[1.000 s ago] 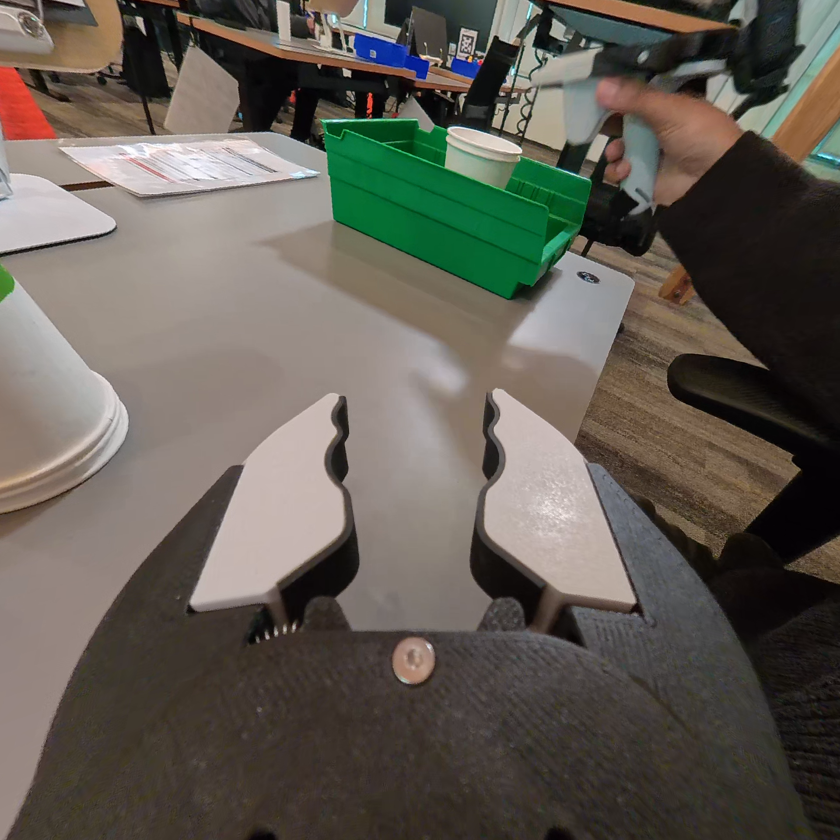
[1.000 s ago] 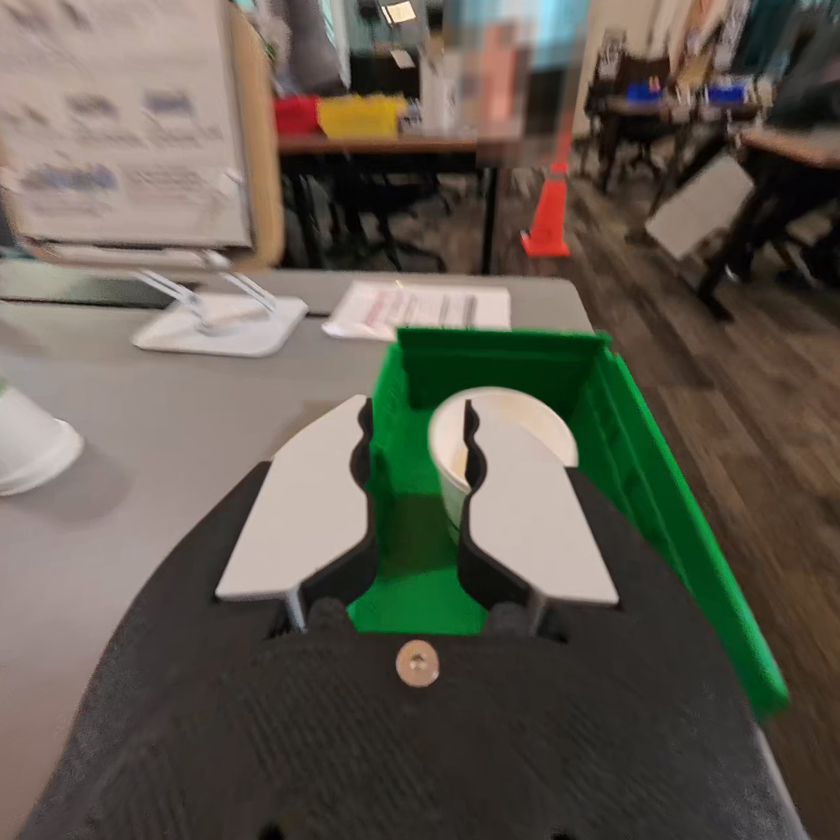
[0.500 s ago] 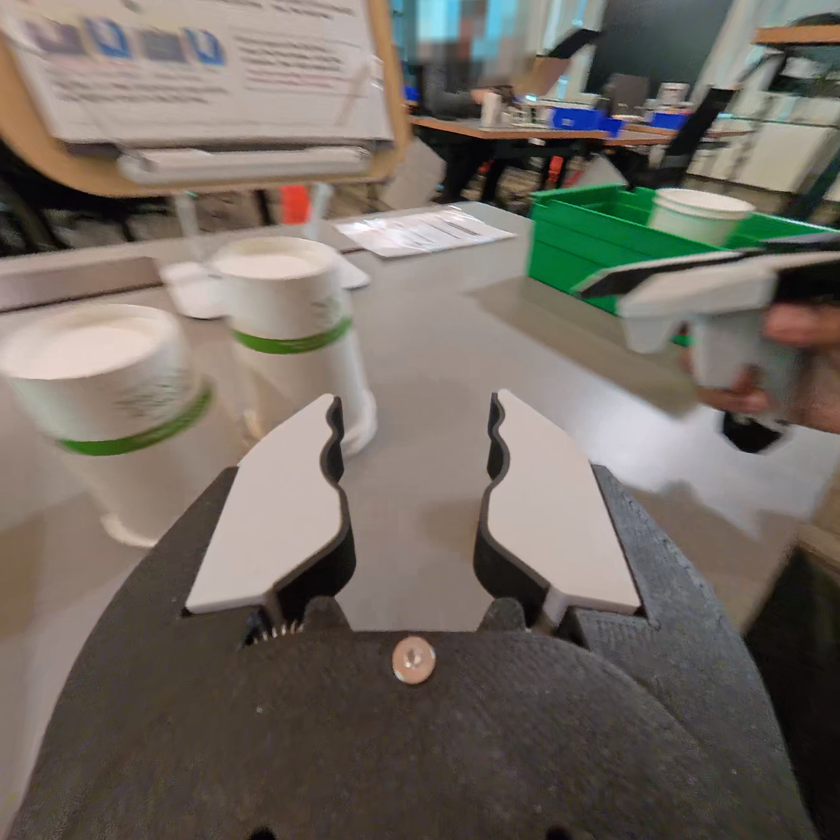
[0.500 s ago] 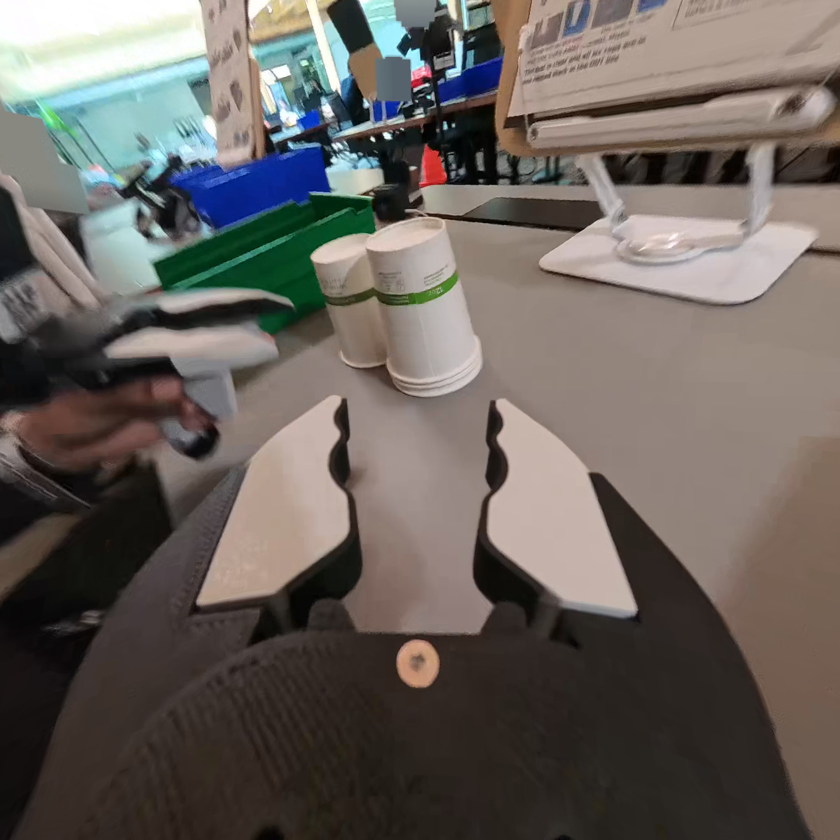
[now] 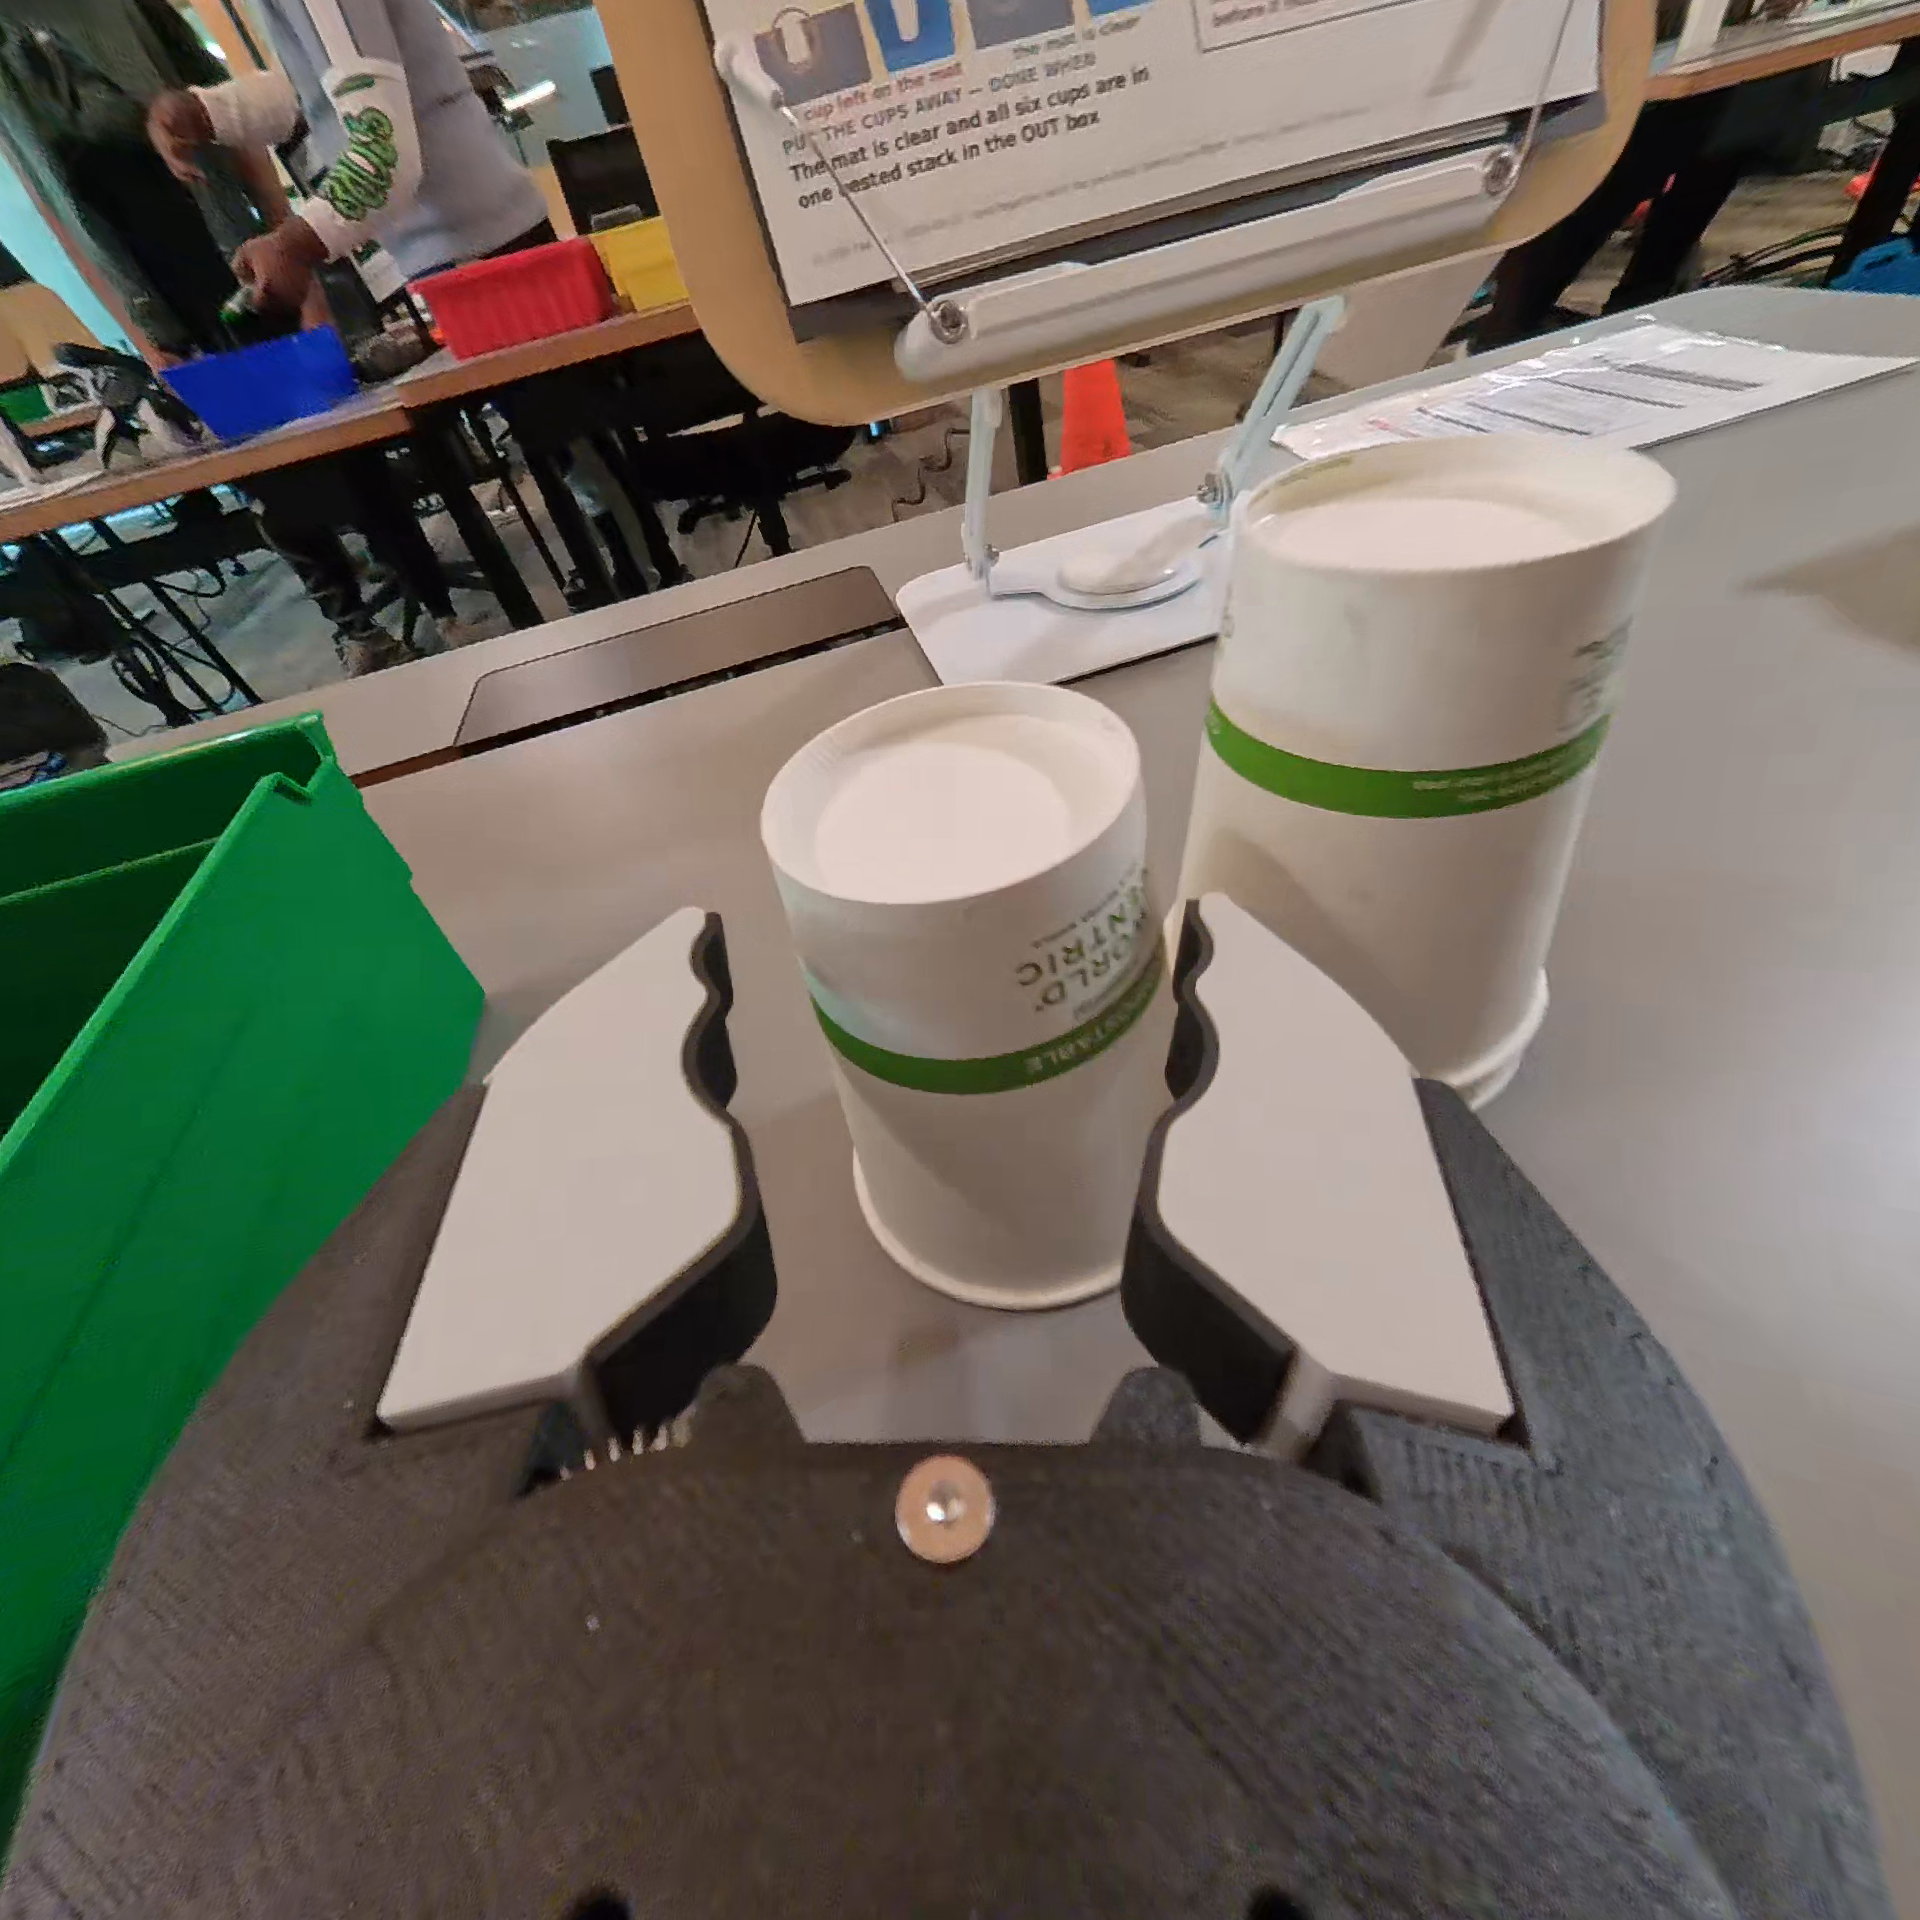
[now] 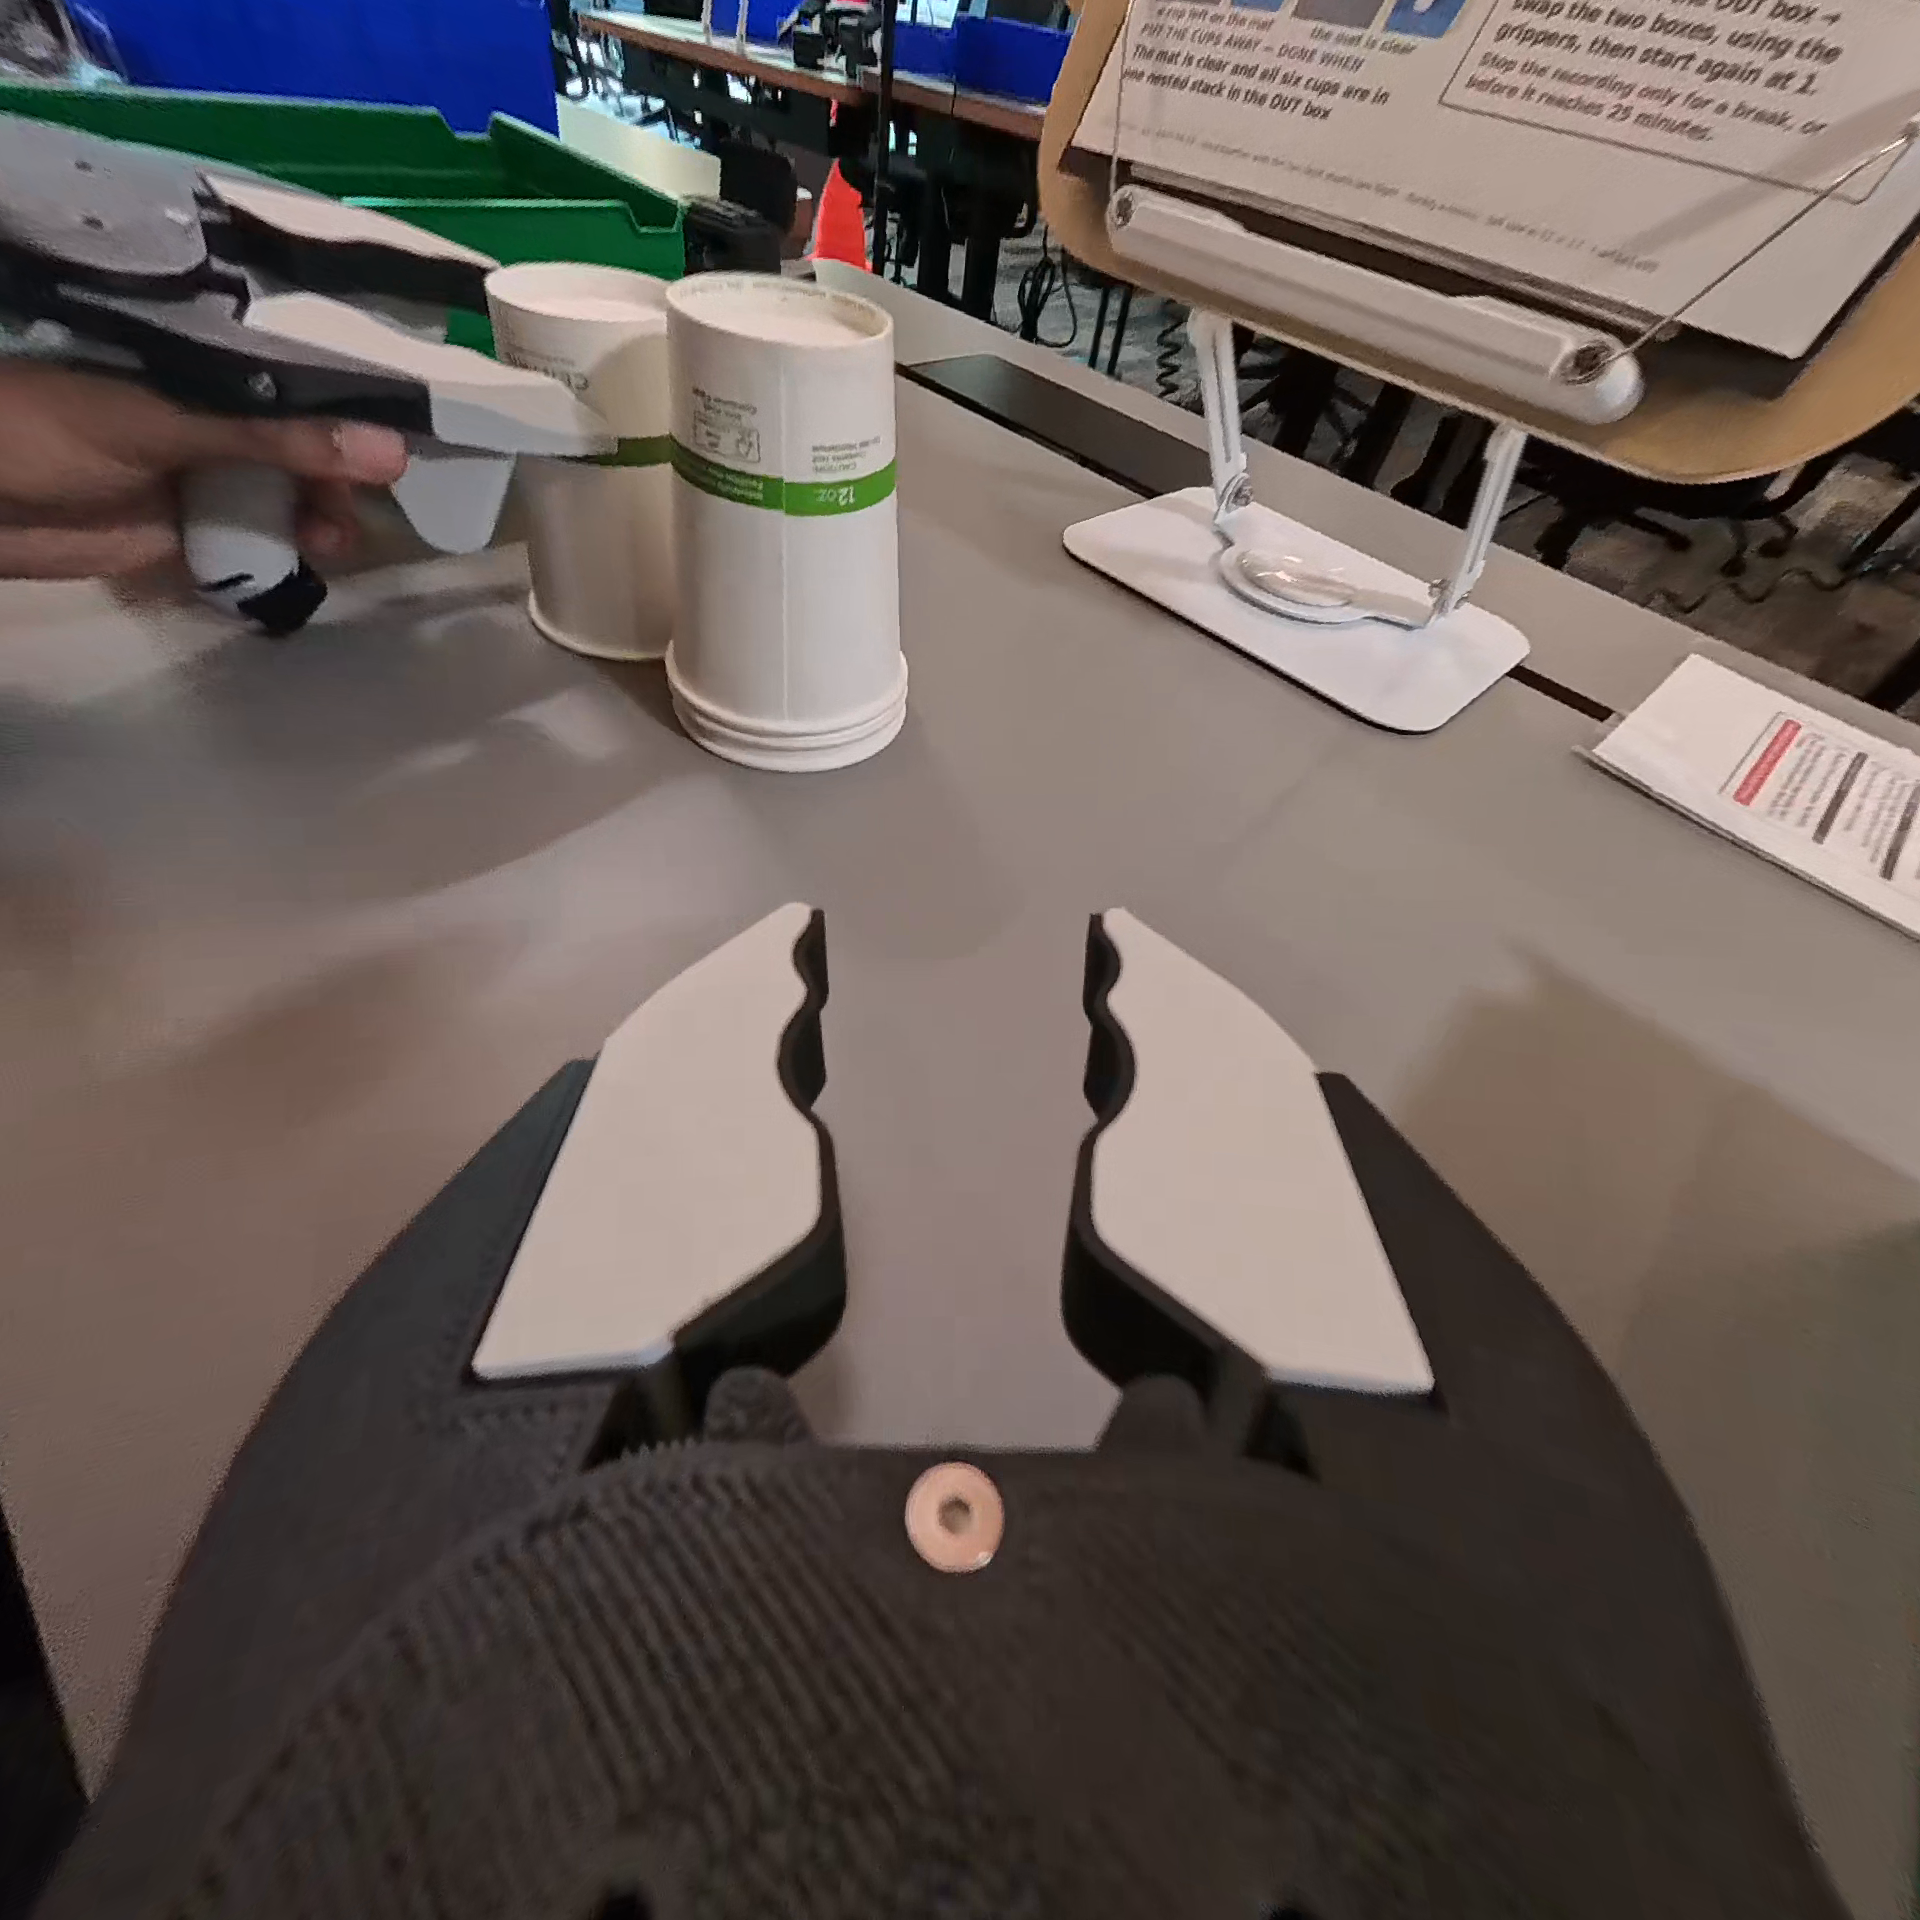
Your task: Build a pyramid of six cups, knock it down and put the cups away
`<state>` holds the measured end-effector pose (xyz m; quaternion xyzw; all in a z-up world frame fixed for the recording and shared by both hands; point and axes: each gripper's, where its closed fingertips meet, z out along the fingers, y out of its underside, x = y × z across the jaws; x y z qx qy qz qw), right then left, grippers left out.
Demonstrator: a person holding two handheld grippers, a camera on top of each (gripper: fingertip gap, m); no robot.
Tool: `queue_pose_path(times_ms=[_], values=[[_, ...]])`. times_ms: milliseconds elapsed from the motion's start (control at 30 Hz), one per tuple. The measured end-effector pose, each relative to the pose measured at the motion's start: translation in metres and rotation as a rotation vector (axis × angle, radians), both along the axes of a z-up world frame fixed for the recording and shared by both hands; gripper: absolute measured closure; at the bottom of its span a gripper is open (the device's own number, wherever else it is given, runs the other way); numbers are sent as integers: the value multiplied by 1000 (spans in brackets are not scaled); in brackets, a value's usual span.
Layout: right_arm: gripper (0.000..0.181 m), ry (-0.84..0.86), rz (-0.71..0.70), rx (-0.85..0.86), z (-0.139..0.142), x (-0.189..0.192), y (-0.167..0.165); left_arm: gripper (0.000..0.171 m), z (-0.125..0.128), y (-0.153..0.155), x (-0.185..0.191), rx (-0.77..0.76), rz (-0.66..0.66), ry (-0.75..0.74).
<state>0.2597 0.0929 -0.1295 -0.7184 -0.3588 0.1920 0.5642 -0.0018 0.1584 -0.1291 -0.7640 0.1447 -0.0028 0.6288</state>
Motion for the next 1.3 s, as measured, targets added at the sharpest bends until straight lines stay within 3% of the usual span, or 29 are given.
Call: queue_pose_path(times_ms=[67, 133, 267, 400, 467, 567, 667, 800, 900, 967, 1100, 1200, 1300], values=[[133, -20, 9, -17, -6, -5, 0, 88, -2, 3, -4, -27, -4, -22], [133, -42, 22, -40, -12, -11, -1, 104, -2, -1, -7, -38, -32, -70], [134, -98, 42, -24, -18, -18, -4, 104, 6, -7, -23, -23, 2, -140], [136, -111, 50, -16, -19, -20, -5, 105, 50, -19, -42, 161, 42, -305], [136, -78, 63, -26, -17, -24, -7, 105, 81, -34, -42, 291, -23, -452], [130, 72, 105, -92, -5, -37, -16, 105, 113, -58, -20, 354, -204, -603], [117, 324, 205, -270, 12, -64, -36, 105, 141, -81, 15, 394, -351, -691], [112, 564, 345, -449, 32, -97, -64, 105, 164, -108, 54, 361, -534, -982], [116, 556, 366, -443, 32, -108, -72, 105, 159, -119, 80, 257, -639, -1164], [119, 527, 360, -369, 35, -109, -72, 105, 150, -121, 95, 199, -673, -1211], [133, 542, 326, -218, 50, -95, -66, 105, 126, -119, 113, 101, -683, -1238], [159, 606, 299, -122, 65, -78, -58, 105, 115, -118, 121, 47, -701, -1247], [162, 665, 255, -73, 75, -59, -48, 105, 105, -121, 132, -9, -748, -1204]])
